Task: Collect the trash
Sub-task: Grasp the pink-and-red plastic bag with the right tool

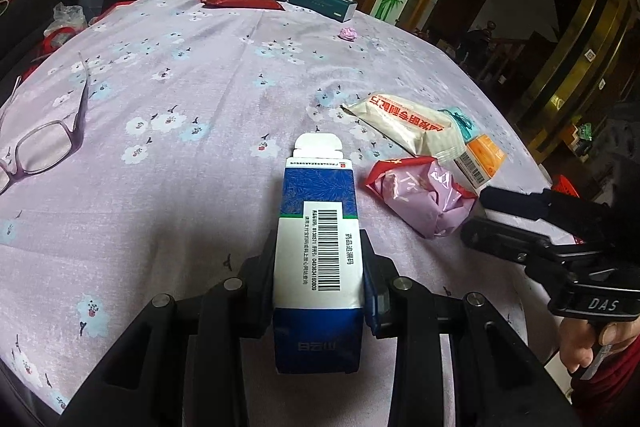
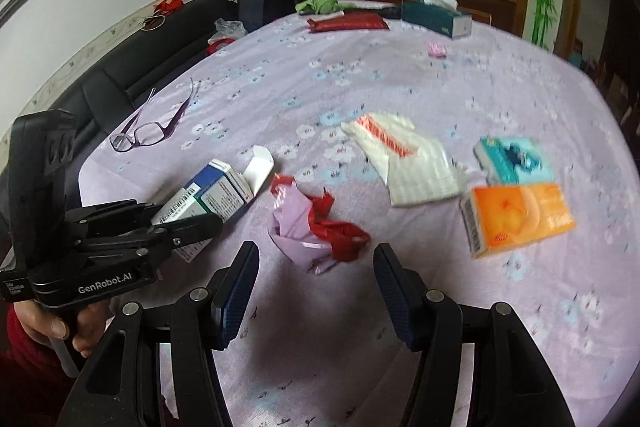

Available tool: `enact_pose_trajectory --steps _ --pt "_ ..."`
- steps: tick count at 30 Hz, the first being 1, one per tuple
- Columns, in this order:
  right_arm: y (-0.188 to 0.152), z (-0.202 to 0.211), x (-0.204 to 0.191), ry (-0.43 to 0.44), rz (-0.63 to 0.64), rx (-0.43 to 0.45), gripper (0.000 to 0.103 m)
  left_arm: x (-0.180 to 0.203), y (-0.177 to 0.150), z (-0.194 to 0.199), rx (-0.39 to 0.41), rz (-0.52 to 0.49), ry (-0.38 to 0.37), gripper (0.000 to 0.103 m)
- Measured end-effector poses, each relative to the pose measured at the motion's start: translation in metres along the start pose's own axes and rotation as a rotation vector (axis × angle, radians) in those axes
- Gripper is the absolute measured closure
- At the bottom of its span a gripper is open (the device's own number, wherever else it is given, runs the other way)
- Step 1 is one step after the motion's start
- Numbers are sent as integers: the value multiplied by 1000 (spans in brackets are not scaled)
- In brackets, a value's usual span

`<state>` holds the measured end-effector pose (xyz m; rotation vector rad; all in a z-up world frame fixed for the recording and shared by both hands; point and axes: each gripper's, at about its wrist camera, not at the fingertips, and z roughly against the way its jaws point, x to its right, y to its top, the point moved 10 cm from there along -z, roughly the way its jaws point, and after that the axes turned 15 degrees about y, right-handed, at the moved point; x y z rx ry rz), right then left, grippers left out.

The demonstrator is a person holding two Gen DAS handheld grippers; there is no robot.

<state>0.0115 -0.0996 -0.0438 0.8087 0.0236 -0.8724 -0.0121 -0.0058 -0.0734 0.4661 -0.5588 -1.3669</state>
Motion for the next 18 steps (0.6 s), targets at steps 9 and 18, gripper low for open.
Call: enact_pose_trajectory --steps 9,18 --pt "6 -31 2 -21 41 -47 48 1 0 0 3 -2 2 70" --pt "1 -9 5 -3 -47 34 62 14 1 6 46 -46 27 70"
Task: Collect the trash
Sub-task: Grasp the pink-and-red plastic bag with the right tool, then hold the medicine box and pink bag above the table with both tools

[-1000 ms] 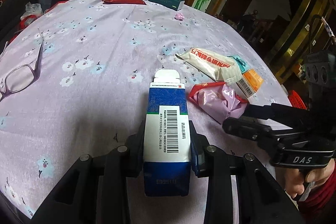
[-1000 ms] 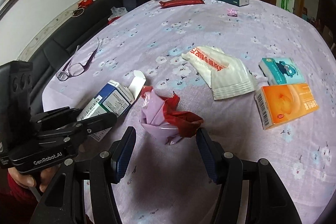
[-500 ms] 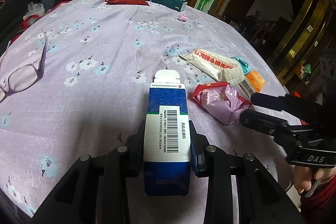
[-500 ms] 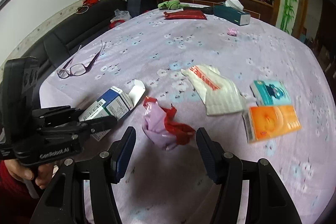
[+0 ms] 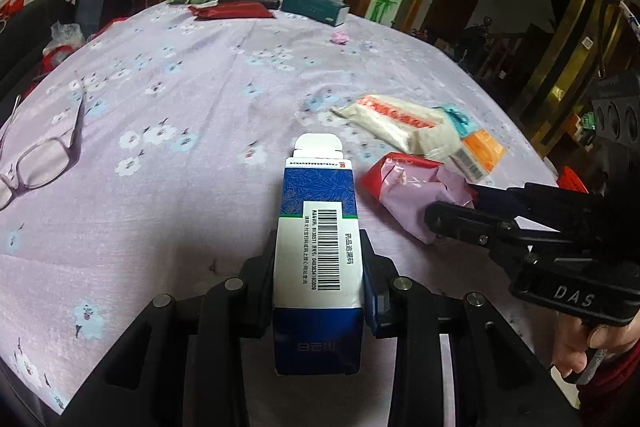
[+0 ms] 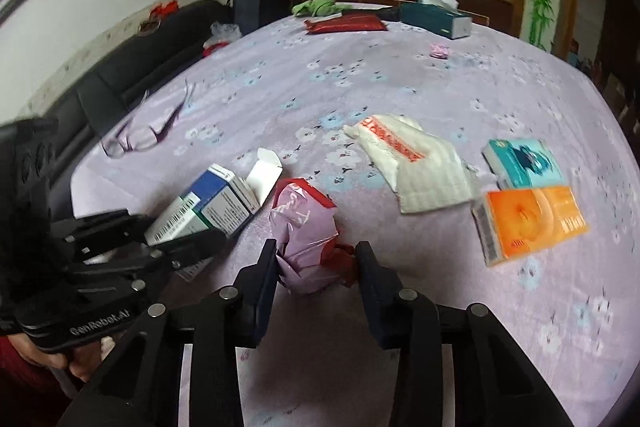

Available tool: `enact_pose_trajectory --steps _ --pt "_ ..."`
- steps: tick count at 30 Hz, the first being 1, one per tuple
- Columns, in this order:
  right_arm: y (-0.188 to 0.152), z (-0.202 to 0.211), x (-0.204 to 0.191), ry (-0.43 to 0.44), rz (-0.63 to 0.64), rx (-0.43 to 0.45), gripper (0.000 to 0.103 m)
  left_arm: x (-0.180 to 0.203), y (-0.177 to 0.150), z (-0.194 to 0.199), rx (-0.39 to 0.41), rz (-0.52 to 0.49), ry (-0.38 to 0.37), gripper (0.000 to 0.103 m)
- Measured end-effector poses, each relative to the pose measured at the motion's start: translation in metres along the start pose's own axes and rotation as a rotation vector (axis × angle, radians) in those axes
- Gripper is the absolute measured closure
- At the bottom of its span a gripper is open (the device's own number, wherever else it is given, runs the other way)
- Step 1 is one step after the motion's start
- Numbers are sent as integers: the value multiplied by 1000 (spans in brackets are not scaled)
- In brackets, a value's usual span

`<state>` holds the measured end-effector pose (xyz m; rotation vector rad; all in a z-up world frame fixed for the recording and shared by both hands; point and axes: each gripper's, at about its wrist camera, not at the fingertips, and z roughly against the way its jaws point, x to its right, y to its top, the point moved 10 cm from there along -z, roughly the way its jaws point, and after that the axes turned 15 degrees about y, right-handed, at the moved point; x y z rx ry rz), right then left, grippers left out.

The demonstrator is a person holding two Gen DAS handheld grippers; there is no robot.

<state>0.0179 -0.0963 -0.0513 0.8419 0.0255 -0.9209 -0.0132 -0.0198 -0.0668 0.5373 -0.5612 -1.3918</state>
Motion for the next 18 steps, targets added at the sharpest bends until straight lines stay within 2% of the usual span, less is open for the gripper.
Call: enact_pose_trajectory --steps 10,18 --pt "1 74 11 16 -123 182 62 36 15 28 75 -42 -24 70" --pt "-21 117 36 -52 -216 264 62 70 15 44 131 -60 -12 70"
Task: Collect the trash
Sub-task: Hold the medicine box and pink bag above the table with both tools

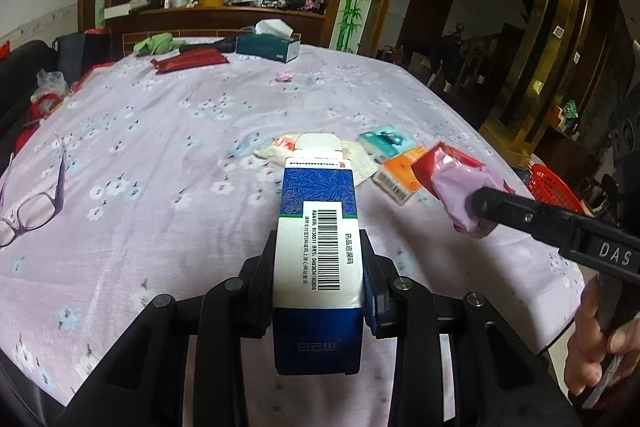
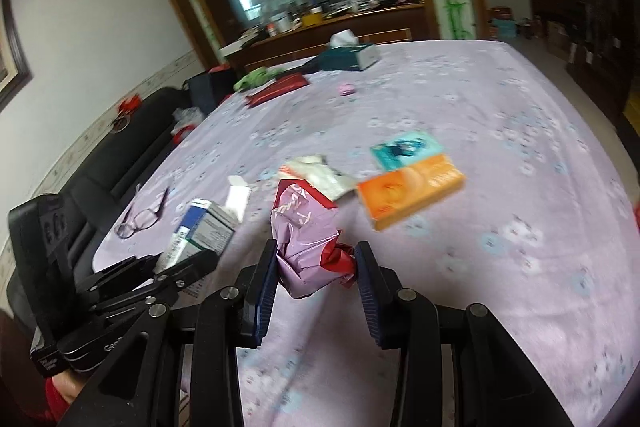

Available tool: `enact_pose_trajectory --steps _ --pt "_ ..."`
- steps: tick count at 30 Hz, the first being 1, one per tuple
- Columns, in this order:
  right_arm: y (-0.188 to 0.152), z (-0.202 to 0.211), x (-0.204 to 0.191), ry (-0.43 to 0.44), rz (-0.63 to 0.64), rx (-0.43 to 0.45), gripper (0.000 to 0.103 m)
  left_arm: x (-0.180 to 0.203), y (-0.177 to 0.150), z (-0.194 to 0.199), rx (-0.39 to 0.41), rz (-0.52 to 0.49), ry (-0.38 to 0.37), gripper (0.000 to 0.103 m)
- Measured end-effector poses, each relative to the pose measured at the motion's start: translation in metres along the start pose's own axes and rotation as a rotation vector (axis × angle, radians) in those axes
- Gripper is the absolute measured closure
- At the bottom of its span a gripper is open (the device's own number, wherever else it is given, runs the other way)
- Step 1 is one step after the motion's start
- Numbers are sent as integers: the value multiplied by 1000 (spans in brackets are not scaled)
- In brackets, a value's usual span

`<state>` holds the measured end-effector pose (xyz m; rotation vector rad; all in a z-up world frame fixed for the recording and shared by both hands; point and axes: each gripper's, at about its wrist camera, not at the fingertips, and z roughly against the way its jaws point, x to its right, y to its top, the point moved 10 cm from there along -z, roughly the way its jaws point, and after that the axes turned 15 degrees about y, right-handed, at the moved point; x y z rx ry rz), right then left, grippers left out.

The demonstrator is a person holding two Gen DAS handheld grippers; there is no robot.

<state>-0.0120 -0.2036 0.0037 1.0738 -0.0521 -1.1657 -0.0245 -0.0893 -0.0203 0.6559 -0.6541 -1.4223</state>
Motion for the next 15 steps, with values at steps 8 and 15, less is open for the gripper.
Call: enact_pose_trajectory --steps 8,15 --pt "-9 33 17 -43 -53 57 62 43 -4 9 64 -59 46 70" --pt "-9 56 14 -46 -50 98 62 59 -4 15 99 -116 84 70"
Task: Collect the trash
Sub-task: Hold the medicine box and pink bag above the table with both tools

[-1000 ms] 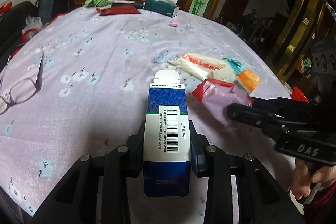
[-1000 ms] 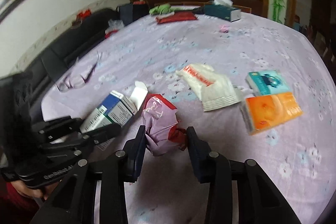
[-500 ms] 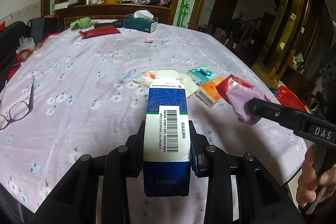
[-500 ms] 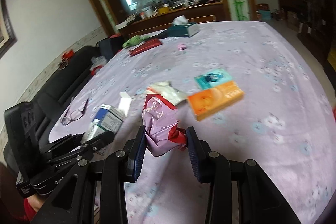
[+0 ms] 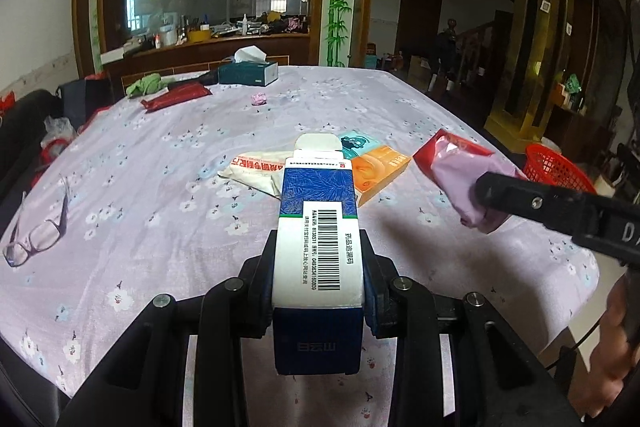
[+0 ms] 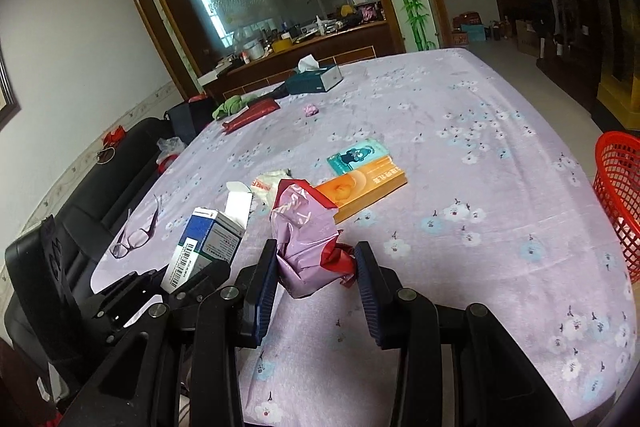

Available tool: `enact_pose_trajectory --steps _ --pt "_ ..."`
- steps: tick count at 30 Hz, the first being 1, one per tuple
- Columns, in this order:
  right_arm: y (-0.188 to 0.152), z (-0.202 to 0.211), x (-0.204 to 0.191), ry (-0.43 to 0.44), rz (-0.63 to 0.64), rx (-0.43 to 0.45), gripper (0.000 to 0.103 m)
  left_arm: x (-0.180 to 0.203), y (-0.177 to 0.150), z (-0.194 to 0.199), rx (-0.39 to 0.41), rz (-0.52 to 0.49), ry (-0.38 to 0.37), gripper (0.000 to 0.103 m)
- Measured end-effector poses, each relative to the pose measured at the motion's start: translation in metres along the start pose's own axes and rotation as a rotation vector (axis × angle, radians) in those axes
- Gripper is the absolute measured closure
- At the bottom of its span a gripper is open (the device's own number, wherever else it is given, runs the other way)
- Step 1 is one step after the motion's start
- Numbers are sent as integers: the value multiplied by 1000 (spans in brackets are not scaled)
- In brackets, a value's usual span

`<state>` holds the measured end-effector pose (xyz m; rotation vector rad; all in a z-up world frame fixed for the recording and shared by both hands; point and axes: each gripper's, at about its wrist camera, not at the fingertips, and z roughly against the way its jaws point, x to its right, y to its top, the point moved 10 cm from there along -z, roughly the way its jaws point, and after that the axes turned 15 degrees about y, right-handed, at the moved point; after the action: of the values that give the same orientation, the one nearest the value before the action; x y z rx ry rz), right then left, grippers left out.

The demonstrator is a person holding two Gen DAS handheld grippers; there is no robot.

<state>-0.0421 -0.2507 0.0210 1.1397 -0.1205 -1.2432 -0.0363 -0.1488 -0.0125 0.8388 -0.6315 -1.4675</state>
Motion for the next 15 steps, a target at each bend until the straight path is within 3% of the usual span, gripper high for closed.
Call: enact_pose_trajectory --steps 15 --pt "0 -4 5 4 -16 -10 62 -1 -4 -13 -9 -31 50 70"
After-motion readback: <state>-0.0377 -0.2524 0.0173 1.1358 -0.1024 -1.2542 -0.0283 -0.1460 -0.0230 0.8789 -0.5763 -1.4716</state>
